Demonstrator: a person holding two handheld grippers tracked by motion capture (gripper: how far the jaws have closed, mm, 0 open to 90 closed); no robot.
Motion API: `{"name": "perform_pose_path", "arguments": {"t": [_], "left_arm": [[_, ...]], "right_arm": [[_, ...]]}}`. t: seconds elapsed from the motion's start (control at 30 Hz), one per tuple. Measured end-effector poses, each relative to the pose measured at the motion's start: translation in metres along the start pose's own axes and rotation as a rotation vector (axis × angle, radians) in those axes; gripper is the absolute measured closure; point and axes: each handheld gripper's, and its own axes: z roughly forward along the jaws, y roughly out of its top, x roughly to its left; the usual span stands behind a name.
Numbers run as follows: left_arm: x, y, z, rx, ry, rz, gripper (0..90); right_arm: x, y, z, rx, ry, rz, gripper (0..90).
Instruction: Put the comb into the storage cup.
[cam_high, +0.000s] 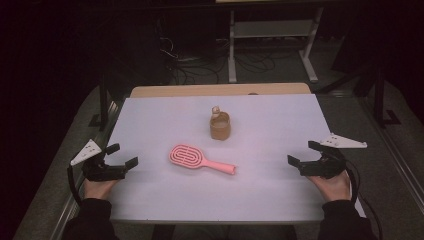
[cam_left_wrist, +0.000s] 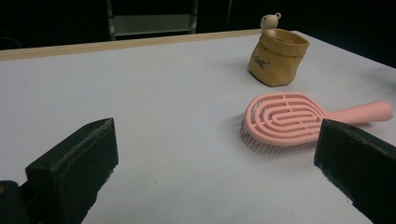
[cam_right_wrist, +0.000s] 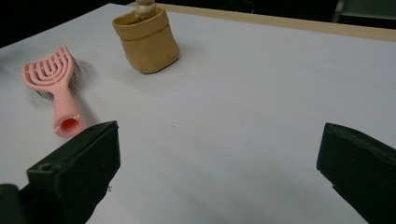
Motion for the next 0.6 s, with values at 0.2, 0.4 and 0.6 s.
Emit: {"name": "perform_pose_path", "arguments": {"t": [0.2, 0.4, 0.6], "left_arm": [[-0.0001, -0.0005, 0.0005, 0.005, 0.0, 0.003, 0.0], [0.0001, -0.0008, -0.0006, -0.008, 0.001, -0.011, 0.0], [-0.0001, -0.0013, -0.0006, -0.008, -0.002, -0.011, 0.0]], "right_arm": [[-0.0005, 0.0001, -0.0025, 0.002, 0.006, 0.004, 0.0], [0.0017, 0.0011, -0.005, 0.009, 0.003, -0.001, 0.0], [0.0016, 0.0033, -0.0061, 0.014, 0.007, 0.001, 0.0]]}}
